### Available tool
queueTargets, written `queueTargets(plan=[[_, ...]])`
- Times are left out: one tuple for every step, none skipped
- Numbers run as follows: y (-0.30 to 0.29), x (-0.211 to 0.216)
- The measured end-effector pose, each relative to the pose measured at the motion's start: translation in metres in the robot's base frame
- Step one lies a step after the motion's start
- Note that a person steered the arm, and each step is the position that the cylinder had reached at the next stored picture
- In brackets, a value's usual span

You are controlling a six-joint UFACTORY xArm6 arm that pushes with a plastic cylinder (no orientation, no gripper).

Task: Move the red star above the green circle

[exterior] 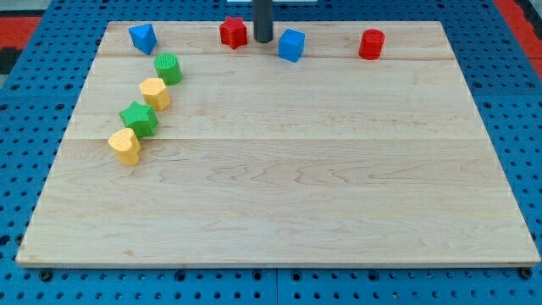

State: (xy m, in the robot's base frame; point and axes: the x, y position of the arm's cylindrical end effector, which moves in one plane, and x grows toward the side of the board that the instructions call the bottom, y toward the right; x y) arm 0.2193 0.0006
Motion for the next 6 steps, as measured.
queueTargets(plan=[[-0.009,-0.027],[-0.024,-0.024],[-0.051,-0.018],[-0.089,-0.014],[-0.107,-0.006],[-0.108,-0.005]])
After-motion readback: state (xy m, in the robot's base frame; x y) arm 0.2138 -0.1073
